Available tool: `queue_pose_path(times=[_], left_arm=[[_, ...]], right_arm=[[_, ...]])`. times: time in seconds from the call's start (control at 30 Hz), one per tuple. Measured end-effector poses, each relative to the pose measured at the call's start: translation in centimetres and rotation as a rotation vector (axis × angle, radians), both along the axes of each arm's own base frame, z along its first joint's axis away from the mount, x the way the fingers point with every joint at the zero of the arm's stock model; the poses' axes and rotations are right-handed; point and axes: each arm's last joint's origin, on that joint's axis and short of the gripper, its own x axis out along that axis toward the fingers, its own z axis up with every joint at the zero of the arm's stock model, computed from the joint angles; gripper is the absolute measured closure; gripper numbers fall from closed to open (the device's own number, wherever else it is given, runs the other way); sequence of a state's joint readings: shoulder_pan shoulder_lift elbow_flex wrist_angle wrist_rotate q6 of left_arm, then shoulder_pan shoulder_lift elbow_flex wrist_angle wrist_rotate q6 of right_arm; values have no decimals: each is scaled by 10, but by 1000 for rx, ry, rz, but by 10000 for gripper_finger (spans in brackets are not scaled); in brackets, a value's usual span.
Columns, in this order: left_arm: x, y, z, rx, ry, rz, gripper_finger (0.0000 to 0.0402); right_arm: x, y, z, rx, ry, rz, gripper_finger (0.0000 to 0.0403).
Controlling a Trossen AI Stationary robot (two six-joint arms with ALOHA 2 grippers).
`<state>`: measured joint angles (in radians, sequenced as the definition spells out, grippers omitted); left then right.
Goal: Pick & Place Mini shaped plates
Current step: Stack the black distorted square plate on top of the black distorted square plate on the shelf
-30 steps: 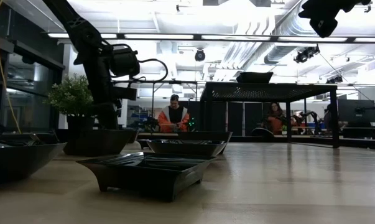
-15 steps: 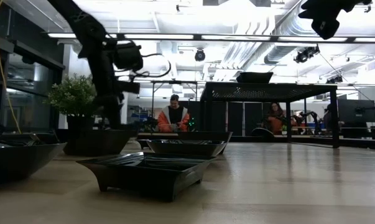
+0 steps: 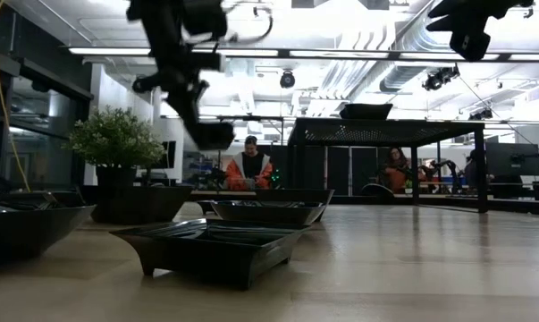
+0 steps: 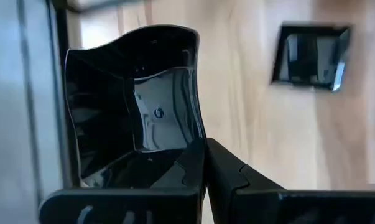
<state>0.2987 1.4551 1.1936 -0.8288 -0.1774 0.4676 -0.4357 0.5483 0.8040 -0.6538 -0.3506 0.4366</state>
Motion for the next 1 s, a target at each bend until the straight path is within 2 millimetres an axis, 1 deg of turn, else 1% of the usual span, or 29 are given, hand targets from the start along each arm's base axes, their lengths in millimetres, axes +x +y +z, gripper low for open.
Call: queue_pose_path(times=[0.13, 0.27, 0.33, 0.43, 0.6, 0.77, 0.9, 1.0], left_arm=[[13, -28, 27, 81, -51, -106, 401], [22, -55, 46, 175, -94, -214, 401], [24, -67, 51, 202, -107, -263, 401], [25, -83, 53, 226, -113, -336, 401], [25, -104, 54, 295, -110, -384, 401], [25, -117, 55, 542, -57, -330, 401], [30, -121, 54, 742, -2, -258, 401], [35, -121, 52, 846, 27, -197, 401]], right_arm=[[8, -3, -4, 15, 35, 32, 320], [18, -6, -7, 24, 68, 94, 320], [23, -8, -5, 9, 75, 119, 320], [31, -12, 3, -24, 81, 131, 320], [50, -19, 23, -110, 91, 152, 320], [80, -19, 43, -209, 120, 158, 320], [109, -13, 53, -281, 146, 91, 320], [134, -7, 55, -347, 161, 3, 320]])
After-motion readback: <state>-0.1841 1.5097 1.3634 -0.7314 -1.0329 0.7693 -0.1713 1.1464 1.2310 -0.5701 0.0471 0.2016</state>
